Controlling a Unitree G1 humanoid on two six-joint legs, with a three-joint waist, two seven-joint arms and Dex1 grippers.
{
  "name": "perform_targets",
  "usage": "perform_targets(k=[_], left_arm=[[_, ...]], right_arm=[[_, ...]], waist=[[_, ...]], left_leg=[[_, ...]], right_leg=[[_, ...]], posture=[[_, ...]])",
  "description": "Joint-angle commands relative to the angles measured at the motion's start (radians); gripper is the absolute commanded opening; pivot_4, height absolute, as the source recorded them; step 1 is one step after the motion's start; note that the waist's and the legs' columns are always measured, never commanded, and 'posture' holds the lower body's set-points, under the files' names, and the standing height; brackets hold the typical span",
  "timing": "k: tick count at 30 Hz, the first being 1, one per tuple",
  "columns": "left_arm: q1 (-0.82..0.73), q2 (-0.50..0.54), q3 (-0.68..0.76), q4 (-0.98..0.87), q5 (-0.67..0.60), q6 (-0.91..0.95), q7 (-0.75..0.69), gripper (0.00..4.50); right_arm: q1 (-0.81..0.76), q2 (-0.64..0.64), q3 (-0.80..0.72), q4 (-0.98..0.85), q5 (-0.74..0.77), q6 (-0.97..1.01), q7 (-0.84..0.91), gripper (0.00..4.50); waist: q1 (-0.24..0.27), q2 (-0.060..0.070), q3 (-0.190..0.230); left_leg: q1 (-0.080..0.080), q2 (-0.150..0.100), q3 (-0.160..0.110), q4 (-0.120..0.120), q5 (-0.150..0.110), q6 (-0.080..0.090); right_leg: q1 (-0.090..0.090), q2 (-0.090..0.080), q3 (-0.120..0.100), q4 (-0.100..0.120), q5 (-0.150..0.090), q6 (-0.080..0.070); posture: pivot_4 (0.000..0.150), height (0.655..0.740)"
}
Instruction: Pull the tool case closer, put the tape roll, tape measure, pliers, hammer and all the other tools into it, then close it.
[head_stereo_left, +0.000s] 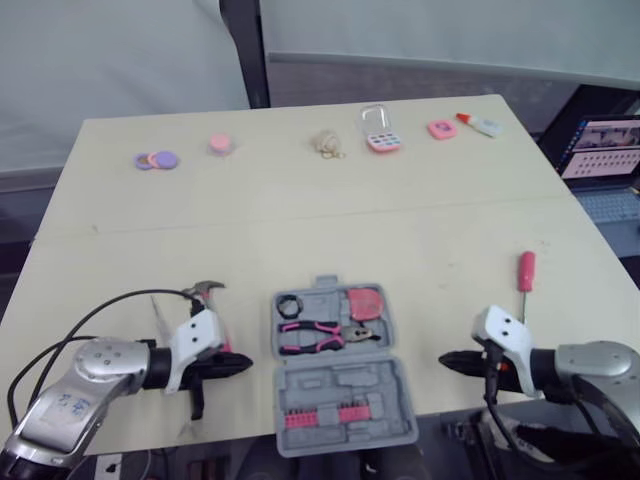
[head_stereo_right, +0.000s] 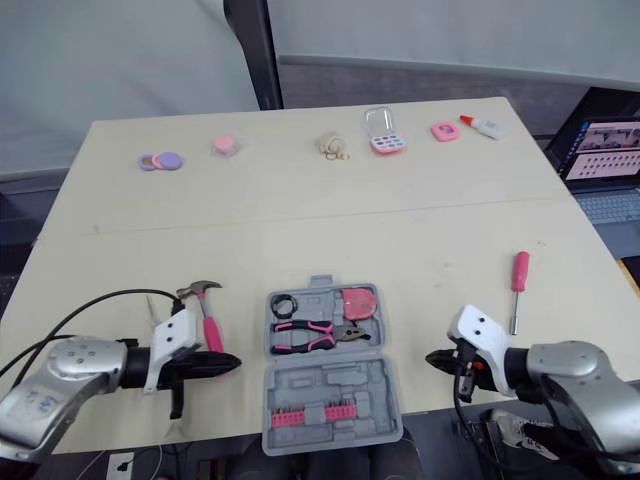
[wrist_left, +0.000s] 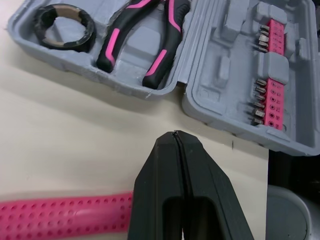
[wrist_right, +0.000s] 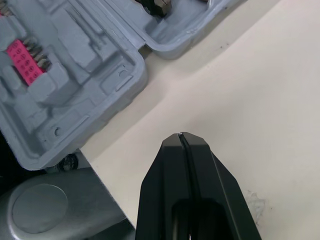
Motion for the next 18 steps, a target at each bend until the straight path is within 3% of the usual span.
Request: perform_targets(k=[1, 18], left_arm=[[-0.026, -0.02, -0.046, -0.01, 0.029, 0.017, 0.024, 0.04], [-0.085, -0.09, -0.177, 0.061, 0.146, -0.025, 0.067, 0.04]], right_arm=[[-0.034, 0.016, 0.048, 0.01, -0.019, 0.02, -0.023, 0.0], [-0.182, 0.103, 0.209, 0.059, -0.073, 0.054, -0.053, 0.0]], waist=[[0.0, 0.0, 0.0], [0.0, 0.0, 0.0]], left_leg=[[0.0, 0.0, 0.0, 0.0, 0.0, 0.0], [-0.001, 0.0, 0.0, 0.002, 0.0, 0.0]], right_leg=[[0.0, 0.0, 0.0, 0.0, 0.0, 0.0], [0.0, 0.0, 0.0, 0.001, 0.0, 0.0]], posture=[[0.15, 0.74], [0.15, 0.74]])
